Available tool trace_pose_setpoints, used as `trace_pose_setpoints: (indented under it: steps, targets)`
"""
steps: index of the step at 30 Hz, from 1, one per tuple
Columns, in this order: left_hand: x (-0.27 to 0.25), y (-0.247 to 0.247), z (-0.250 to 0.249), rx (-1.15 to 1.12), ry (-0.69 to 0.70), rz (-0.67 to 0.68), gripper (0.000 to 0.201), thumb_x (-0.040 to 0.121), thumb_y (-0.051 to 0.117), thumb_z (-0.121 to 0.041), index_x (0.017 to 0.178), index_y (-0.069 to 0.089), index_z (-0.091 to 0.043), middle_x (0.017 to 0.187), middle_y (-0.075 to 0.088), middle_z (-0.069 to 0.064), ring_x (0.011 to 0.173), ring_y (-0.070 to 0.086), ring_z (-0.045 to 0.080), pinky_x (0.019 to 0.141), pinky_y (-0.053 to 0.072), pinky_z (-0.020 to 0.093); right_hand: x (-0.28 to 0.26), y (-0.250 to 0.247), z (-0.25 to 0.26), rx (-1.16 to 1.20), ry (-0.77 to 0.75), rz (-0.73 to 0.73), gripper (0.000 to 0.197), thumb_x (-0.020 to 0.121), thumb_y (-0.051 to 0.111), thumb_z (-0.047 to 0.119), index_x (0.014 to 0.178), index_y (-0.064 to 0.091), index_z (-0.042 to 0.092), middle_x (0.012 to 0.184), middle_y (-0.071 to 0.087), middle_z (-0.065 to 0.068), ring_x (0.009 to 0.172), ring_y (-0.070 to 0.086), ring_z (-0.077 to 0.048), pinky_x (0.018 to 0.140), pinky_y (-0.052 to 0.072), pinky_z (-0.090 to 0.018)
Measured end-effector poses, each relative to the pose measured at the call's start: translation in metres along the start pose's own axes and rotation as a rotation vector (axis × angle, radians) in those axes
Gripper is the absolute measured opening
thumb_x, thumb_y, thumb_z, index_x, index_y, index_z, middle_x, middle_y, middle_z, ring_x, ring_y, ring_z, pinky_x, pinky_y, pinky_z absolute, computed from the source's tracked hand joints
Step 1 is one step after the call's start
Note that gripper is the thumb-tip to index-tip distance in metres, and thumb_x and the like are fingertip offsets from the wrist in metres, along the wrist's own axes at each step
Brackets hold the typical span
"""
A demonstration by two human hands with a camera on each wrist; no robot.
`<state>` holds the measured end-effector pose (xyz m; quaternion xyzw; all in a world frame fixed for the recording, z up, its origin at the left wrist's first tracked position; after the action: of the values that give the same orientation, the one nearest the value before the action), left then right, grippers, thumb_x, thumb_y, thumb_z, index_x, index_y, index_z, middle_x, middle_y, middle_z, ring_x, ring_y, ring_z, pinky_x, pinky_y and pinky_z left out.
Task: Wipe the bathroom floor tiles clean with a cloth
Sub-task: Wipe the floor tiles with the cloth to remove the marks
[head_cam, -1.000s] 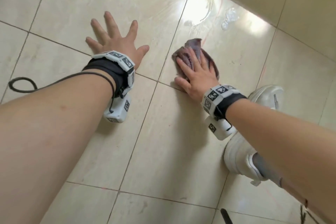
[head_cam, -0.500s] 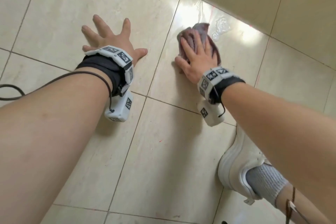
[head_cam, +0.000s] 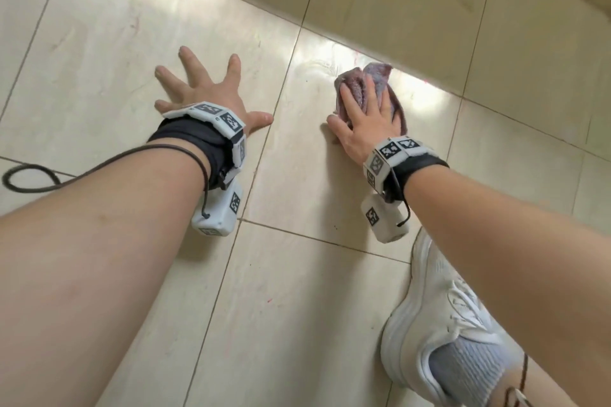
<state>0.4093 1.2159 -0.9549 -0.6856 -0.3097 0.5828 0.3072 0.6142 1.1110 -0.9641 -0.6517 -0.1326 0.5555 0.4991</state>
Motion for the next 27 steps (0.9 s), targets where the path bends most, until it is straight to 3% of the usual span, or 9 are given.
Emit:
trace_pose_setpoints:
  steps: [2, 5, 10, 12, 15, 17, 19, 23, 27]
  targets:
    - [0.005, -0.001, -0.003, 0.006, 0.008, -0.003, 0.104, 0.073, 0.060, -0.078, 0.151, -0.003, -0.048, 0.159, -0.027, 0.013, 0.142, -0.018, 0.052, 0.108, 0.011, 0.071, 0.025, -0.013, 0.014, 0.033, 0.029, -0.031, 0.066, 0.095, 0.028, 0.066, 0.152, -0.001, 0.047, 0.160, -0.023, 0.007, 0.147, -0.021, -0.027, 0.116, -0.006, -0.059]
    - [0.010, 0.000, -0.005, 0.032, 0.028, -0.018, 0.107, 0.071, 0.060, -0.080, 0.151, -0.004, -0.048, 0.159, -0.027, 0.013, 0.142, -0.018, 0.052, 0.107, 0.012, 0.073, 0.040, -0.019, 0.049, 0.026, -0.056, -0.048, 0.066, 0.095, 0.027, 0.067, 0.152, -0.001, 0.047, 0.161, -0.022, 0.006, 0.146, -0.023, -0.029, 0.115, -0.008, -0.057]
    - [0.015, -0.009, -0.008, 0.077, 0.029, 0.005, 0.114, 0.066, 0.063, -0.082, 0.150, -0.007, -0.049, 0.159, -0.028, 0.011, 0.142, -0.017, 0.053, 0.105, 0.014, 0.075, -0.011, 0.010, 0.035, -0.087, -0.243, 0.057, 0.064, 0.096, 0.025, 0.066, 0.151, -0.002, 0.047, 0.159, -0.025, 0.011, 0.146, -0.025, -0.022, 0.116, -0.004, -0.054]
    - [0.015, -0.011, -0.009, 0.084, 0.028, 0.020, 0.116, 0.065, 0.064, -0.082, 0.150, -0.009, -0.049, 0.158, -0.028, 0.011, 0.142, -0.017, 0.053, 0.106, 0.014, 0.074, -0.015, 0.009, 0.012, -0.112, -0.221, 0.051, 0.064, 0.096, 0.024, 0.066, 0.151, -0.002, 0.047, 0.159, -0.024, 0.012, 0.146, -0.024, -0.020, 0.117, -0.004, -0.055]
    - [0.015, -0.013, -0.010, 0.095, 0.025, 0.037, 0.118, 0.064, 0.065, -0.081, 0.150, -0.010, -0.049, 0.158, -0.029, 0.011, 0.142, -0.017, 0.053, 0.107, 0.015, 0.073, 0.023, -0.018, -0.002, -0.058, -0.091, -0.009, 0.066, 0.095, 0.023, 0.068, 0.152, -0.003, 0.046, 0.161, -0.021, 0.008, 0.147, -0.021, -0.024, 0.115, -0.007, -0.056]
    - [0.016, -0.014, -0.011, 0.093, 0.016, 0.036, 0.119, 0.063, 0.067, -0.081, 0.150, -0.010, -0.050, 0.158, -0.030, 0.011, 0.142, -0.017, 0.053, 0.107, 0.016, 0.074, 0.053, -0.039, 0.008, 0.016, 0.019, -0.047, 0.067, 0.094, 0.024, 0.068, 0.152, -0.001, 0.045, 0.162, -0.016, 0.004, 0.148, -0.016, -0.029, 0.116, -0.005, -0.057]
    - [0.017, -0.015, -0.013, 0.088, 0.013, 0.031, 0.120, 0.063, 0.067, -0.080, 0.150, -0.010, -0.050, 0.158, -0.030, 0.011, 0.142, -0.017, 0.053, 0.106, 0.015, 0.074, 0.066, -0.045, 0.032, 0.046, 0.034, -0.062, 0.069, 0.093, 0.025, 0.069, 0.152, 0.000, 0.045, 0.163, -0.014, 0.003, 0.148, -0.016, -0.031, 0.115, -0.005, -0.059]
    - [0.015, -0.012, -0.013, 0.095, 0.015, -0.003, 0.119, 0.062, 0.062, -0.085, 0.151, -0.007, -0.047, 0.159, -0.027, 0.011, 0.142, -0.015, 0.053, 0.106, 0.015, 0.074, 0.035, -0.017, 0.069, 0.001, -0.171, -0.009, 0.066, 0.095, 0.028, 0.067, 0.152, 0.001, 0.046, 0.161, -0.020, 0.007, 0.147, -0.022, -0.027, 0.116, -0.007, -0.055]
    - [0.013, -0.012, -0.013, 0.085, 0.014, -0.016, 0.120, 0.062, 0.063, -0.085, 0.151, -0.007, -0.047, 0.159, -0.027, 0.011, 0.143, -0.015, 0.052, 0.106, 0.014, 0.074, 0.002, 0.000, 0.027, -0.048, -0.174, 0.056, 0.064, 0.097, 0.027, 0.064, 0.152, 0.000, 0.047, 0.160, -0.023, 0.011, 0.146, -0.024, -0.020, 0.118, -0.004, -0.054]
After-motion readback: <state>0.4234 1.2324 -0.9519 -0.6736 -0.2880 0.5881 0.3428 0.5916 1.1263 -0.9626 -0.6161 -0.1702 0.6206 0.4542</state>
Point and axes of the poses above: each hand's wrist, its own x-axis towards the middle knuckle, its own y-axis out of the palm, z = x × y, the point moved 2 cm from there along x, towards the middle knuckle
